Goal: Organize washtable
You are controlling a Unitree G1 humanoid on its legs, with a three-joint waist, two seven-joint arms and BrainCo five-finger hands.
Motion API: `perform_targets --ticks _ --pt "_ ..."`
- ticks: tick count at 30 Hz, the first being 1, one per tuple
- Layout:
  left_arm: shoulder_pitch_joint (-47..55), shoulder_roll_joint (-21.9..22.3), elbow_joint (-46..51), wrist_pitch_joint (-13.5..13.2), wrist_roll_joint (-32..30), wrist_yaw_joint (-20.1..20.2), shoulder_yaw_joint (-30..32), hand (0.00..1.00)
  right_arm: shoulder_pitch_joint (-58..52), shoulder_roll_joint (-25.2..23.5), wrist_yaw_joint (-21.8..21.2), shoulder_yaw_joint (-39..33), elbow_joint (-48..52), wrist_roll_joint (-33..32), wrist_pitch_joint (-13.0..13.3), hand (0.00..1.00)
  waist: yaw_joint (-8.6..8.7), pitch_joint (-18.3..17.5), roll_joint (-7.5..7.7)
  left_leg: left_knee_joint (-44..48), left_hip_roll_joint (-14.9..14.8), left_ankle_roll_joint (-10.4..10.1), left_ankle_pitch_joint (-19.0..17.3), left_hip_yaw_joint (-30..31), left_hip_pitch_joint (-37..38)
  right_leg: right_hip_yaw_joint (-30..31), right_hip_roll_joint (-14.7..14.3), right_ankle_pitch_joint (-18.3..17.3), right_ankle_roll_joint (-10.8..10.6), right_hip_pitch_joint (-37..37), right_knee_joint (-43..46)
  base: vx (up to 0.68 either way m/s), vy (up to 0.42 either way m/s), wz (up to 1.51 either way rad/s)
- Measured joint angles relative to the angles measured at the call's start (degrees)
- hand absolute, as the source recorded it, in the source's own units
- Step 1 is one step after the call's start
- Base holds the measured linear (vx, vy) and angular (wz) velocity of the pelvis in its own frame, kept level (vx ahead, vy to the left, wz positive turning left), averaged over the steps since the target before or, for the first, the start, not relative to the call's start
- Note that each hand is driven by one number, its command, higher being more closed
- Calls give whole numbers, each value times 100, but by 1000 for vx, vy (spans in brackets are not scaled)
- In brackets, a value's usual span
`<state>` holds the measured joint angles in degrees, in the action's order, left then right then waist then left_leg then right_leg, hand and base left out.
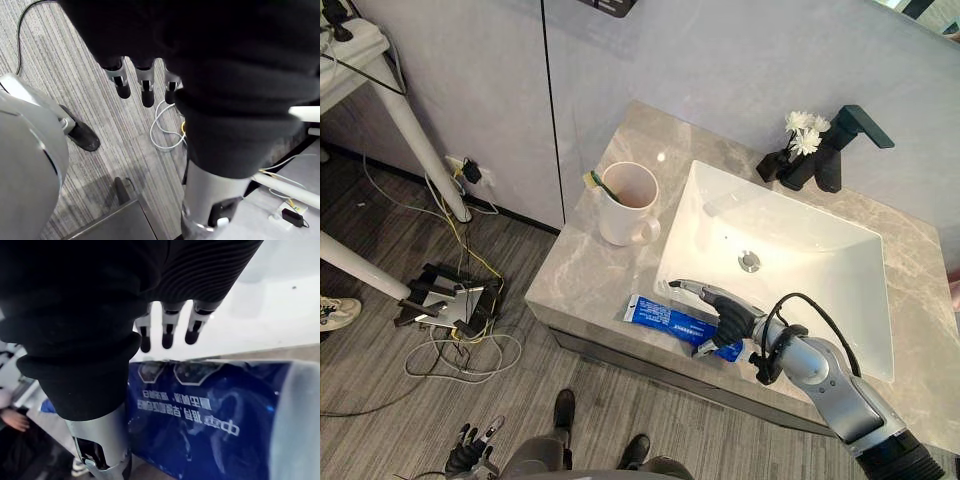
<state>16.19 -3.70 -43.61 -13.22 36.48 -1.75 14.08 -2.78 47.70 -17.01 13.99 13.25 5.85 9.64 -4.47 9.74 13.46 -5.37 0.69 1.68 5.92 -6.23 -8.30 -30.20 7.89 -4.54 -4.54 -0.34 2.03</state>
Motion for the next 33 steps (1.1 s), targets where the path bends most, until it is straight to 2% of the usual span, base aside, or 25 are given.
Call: perform_targets --ticks 1,2,9,14,26,29,33 --pt "-1 -5 19 -1 0 -19 3 0 -6 0 13 0 1 31 5 0 0 13 20 0 1 0 0 16 -7 -1 -1 0 0 0 0 37 7 5" --pt "-2 -5 34 -2 0 -39 2 0 -11 0 24 0 3 34 8 100 0 22 29 0 1 -1 -1 27 -13 -2 -2 0 0 -1 0 36 3 8" --pt "-111 21 82 -31 -1 -108 -1 0 -86 -4 228 -134 35 129 72 100 15 76 61 0 -3 -7 3 68 -126 6 -11 1 0 -105 10 12 2 3" --pt "-176 20 141 -36 0 -117 -3 0 21 -7 323 -261 55 223 74 100 -86 173 85 1 -4 -10 2 69 -126 8 -8 2 0 -104 17 7 1 1" --pt "-182 24 151 -35 -1 -123 2 0 94 20 280 -270 88 264 102 100 -103 184 77 4 -2 -11 3 135 -126 14 -2 3 0 -98 66 27 6 3" --pt "-180 29 151 -35 -1 -109 12 0 231 307 139 -260 88 93 103 100 -104 185 76 4 7 -10 4 132 -122 15 11 3 0 -93 69 0 0 0" --pt "-180 99 150 -43 2 -105 218 0 571 1023 33 -373 85 -312 106 100 -68 184 74 5 10 -10 4 98 -42 37 17 3 0 -22 66 0 0 -2"
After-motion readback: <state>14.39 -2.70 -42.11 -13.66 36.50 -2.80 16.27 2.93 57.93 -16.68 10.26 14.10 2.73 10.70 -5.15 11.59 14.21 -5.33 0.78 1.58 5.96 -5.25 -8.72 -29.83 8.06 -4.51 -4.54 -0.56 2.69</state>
